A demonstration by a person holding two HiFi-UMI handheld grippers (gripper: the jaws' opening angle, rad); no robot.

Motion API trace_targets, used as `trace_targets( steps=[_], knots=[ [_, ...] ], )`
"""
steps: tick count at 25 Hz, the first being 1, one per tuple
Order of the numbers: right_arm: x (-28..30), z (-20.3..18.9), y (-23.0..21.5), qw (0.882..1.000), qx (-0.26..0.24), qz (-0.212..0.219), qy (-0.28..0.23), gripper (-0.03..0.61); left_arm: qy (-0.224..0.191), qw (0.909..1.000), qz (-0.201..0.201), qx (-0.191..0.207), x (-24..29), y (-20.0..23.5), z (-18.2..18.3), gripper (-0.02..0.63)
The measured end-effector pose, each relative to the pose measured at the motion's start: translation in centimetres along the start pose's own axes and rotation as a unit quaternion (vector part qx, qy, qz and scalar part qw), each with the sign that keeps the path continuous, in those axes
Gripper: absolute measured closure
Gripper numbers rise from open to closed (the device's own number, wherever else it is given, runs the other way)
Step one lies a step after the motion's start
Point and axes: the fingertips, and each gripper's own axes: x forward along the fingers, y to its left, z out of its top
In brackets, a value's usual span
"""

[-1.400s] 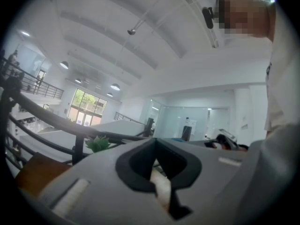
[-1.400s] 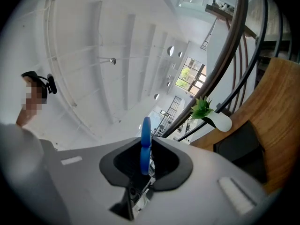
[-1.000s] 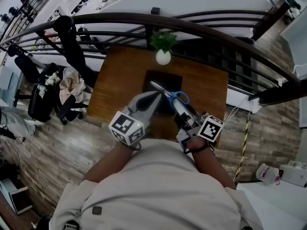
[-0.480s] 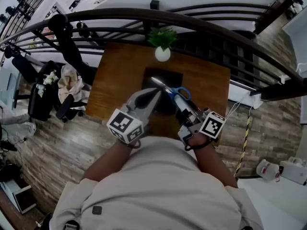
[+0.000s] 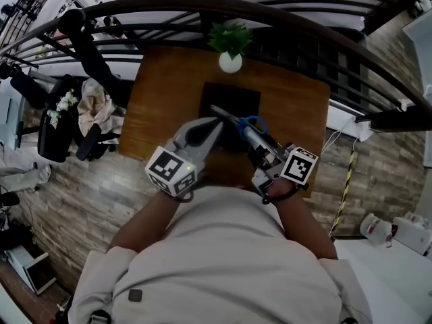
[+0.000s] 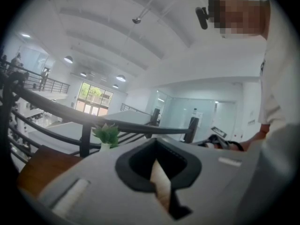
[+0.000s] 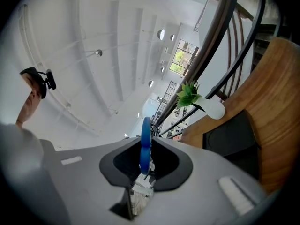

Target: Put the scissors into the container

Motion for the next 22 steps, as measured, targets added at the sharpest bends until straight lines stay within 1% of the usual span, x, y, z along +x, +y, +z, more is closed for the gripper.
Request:
trace_targets(
  steps=[3, 5, 12, 14, 22],
  knots=[
    [0.4, -0.4, -1.3, 1.0, 0.0, -0.006, 0.007, 0.52, 0.009, 0.9999, 0.001, -0.007, 0.1, 0.7, -1.0, 0.611],
    [0.4, -0.8, -2.2, 1.0, 0.011, -0.016, 0.012, 0.52, 0.013, 0.9998, 0.003, -0.013, 0.1, 1.2, -1.6, 0.611],
    [0.9, -2.0, -5.3, 0.999, 0.025, -0.04, 0.026, 0.52, 0.03, 0.9989, 0.007, -0.036, 0.4, 3.2, -4.3, 0.612],
    [1.0, -2.4, -6.1, 0.998, 0.022, -0.046, 0.031, 0.52, 0.032, 0.9987, 0.006, -0.04, 0.5, 3.6, -4.8, 0.611],
    [1.3, -4.0, -9.0, 0.995, 0.04, -0.074, 0.046, 0.52, 0.049, 0.9971, 0.008, -0.058, 0.6, 5.1, -7.2, 0.611]
  ],
)
